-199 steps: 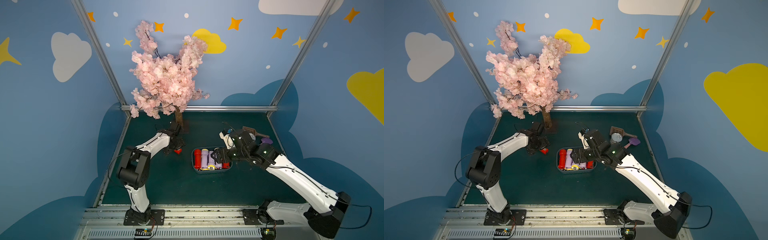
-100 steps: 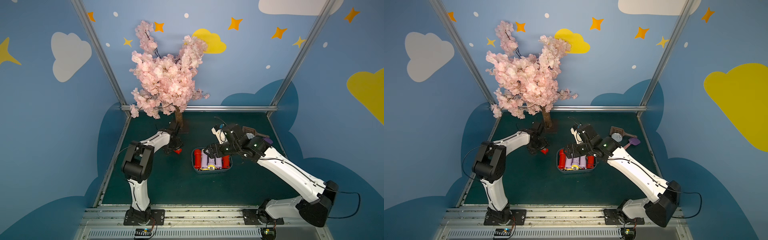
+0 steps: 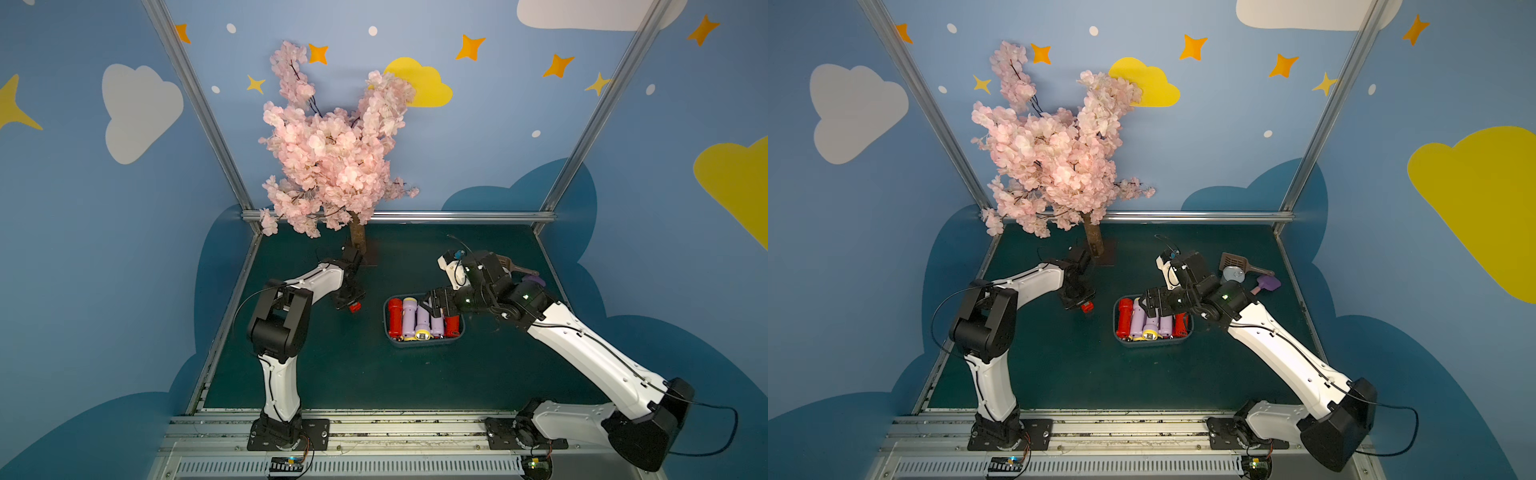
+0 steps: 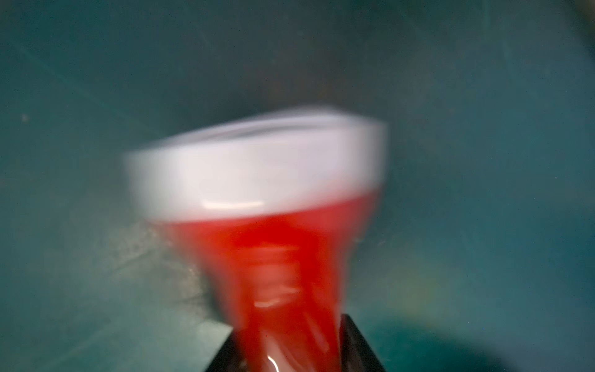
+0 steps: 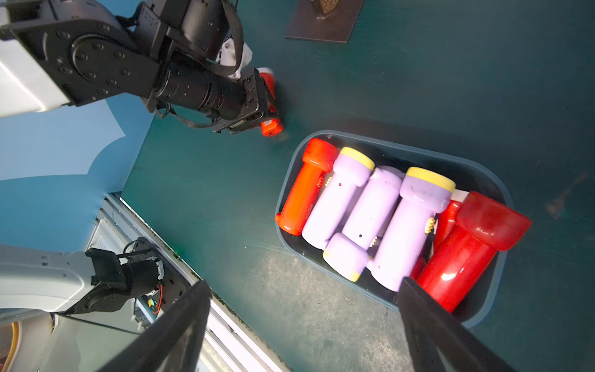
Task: Put the flashlights into the storage boxes
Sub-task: Pick up the flashlight from the center of the board.
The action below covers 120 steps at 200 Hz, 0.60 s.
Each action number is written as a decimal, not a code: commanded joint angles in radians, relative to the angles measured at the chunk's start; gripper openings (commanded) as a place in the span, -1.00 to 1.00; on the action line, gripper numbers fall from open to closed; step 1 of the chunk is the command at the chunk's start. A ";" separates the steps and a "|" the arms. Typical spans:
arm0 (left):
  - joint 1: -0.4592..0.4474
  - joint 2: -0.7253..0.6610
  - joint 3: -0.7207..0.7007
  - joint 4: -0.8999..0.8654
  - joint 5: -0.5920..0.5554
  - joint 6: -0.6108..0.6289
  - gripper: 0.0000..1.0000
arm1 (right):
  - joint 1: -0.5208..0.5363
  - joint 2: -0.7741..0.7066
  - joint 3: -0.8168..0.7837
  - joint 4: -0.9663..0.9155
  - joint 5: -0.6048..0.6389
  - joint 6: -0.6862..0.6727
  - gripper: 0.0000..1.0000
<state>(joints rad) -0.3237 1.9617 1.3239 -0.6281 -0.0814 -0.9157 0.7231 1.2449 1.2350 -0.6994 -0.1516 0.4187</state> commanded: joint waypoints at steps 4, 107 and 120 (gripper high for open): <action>-0.006 -0.009 -0.030 -0.037 -0.006 -0.010 -0.39 | -0.013 -0.030 -0.021 0.019 -0.029 -0.010 0.82; -0.148 -0.240 -0.056 -0.171 -0.106 0.024 -0.46 | -0.044 -0.089 -0.088 0.013 -0.023 -0.005 0.82; -0.175 -0.271 -0.045 -0.188 -0.112 0.024 -0.46 | -0.044 -0.102 -0.100 0.014 -0.022 0.002 0.82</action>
<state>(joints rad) -0.4633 1.7546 1.2510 -0.7475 -0.1543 -0.9047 0.6827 1.1778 1.1568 -0.6918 -0.1757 0.4126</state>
